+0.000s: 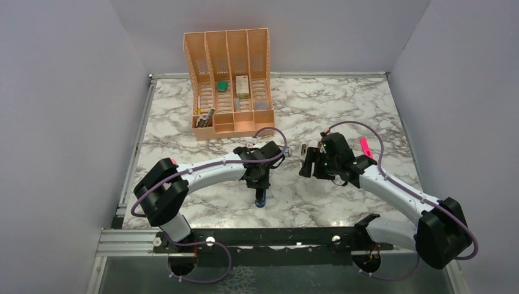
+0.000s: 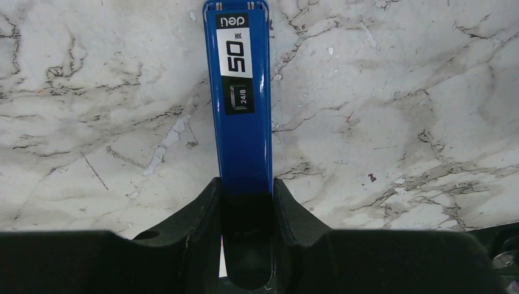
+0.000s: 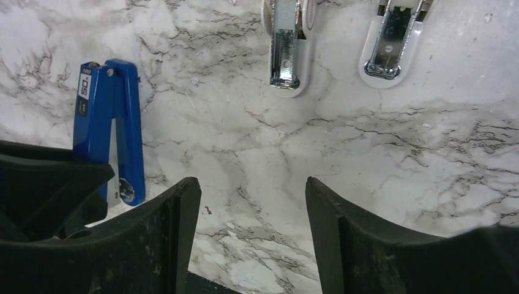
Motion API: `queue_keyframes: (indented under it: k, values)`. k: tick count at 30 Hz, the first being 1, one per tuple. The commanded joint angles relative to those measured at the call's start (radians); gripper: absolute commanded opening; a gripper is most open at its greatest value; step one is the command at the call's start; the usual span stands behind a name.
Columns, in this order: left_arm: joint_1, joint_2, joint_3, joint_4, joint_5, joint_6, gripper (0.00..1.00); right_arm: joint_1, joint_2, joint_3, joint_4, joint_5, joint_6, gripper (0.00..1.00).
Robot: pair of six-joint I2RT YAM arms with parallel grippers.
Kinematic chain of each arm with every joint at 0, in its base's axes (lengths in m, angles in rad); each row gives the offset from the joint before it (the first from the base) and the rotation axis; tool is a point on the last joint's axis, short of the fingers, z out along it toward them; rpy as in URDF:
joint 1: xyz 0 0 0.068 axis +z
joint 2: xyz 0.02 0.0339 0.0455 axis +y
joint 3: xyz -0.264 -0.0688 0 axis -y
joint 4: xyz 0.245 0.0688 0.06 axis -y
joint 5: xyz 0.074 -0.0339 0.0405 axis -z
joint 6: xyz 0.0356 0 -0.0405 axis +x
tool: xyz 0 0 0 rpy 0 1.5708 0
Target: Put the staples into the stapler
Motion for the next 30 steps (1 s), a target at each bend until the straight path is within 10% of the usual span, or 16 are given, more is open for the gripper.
queue_keyframes:
  k: [1,8,17,30]
  values:
    - [-0.004,-0.002,0.027,0.039,-0.029,0.016,0.35,-0.005,-0.034,0.006,0.002,-0.072,-0.013,0.69]
    - [0.006,-0.134,-0.009,0.109,-0.038,0.049,0.69,0.004,-0.041,0.013,0.009,-0.121,0.013,0.70]
    - [0.143,-0.393,-0.268,0.169,-0.141,-0.043,0.59,0.310,0.069,0.123,-0.010,0.062,0.198,0.70]
    - [0.323,-0.438,-0.557,0.535,0.295,0.008,0.48,0.559,0.364,0.308,-0.028,0.126,0.322,0.70]
